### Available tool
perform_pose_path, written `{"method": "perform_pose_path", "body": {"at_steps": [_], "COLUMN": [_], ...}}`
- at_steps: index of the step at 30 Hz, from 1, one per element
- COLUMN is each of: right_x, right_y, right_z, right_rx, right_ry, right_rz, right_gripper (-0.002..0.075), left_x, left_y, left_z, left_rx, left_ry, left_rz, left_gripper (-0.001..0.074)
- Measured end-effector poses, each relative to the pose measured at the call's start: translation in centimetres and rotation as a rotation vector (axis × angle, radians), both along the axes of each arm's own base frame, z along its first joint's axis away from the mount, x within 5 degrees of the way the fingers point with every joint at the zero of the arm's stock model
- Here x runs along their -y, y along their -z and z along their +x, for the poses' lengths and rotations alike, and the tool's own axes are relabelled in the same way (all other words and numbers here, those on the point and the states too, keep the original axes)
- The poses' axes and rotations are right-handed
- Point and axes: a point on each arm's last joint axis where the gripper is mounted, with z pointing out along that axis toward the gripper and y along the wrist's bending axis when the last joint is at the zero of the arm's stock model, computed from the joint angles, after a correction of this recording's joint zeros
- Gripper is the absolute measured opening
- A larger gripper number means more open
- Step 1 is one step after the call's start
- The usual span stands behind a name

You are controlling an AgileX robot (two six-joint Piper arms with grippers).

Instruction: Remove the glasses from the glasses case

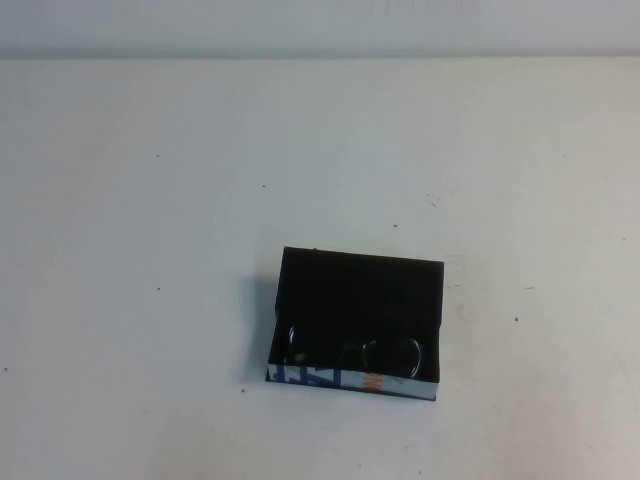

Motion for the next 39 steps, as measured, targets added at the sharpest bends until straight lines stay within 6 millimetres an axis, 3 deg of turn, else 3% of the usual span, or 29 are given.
{"method": "perform_pose_path", "body": {"at_steps": [4,11,15,19,22,26,35,39], "right_x": [0.0,-1.0,-1.4,-2.0,-2.6,-3.2,-5.2,-6.1], "right_y": [-3.1,-12.3,-17.0,-20.0,-20.5,-19.7,-15.4,-13.6], "right_z": [-0.9,-3.7,-2.4,1.5,5.4,10.1,17.5,19.8], "right_rx": [0.037,-0.084,-0.254,-0.536,-0.782,-1.018,-1.315,-1.409], "right_ry": [-0.027,-0.094,-0.128,-0.176,-0.236,-0.304,-0.548,-0.644], "right_rz": [0.017,-0.089,-0.12,-0.148,-0.149,-0.133,0.049,0.031], "right_gripper": [-0.0018,-0.0018,-0.0018,-0.0018,-0.0018,-0.0018,-0.0018,-0.0018], "left_x": [0.0,0.0,0.0,0.0,0.0,0.0,0.0,0.0], "left_y": [0.0,0.0,0.0,0.0,0.0,0.0,0.0,0.0], "left_z": [0.0,0.0,0.0,0.0,0.0,0.0,0.0,0.0], "left_rx": [0.0,0.0,0.0,0.0,0.0,0.0,0.0,0.0], "left_ry": [0.0,0.0,0.0,0.0,0.0,0.0,0.0,0.0], "left_rz": [0.001,0.001,0.001,0.001,0.001,0.001,0.001,0.001], "left_gripper": [-0.0005,-0.0005,-0.0005,-0.0005,-0.0005,-0.0005,-0.0005,-0.0005]}}
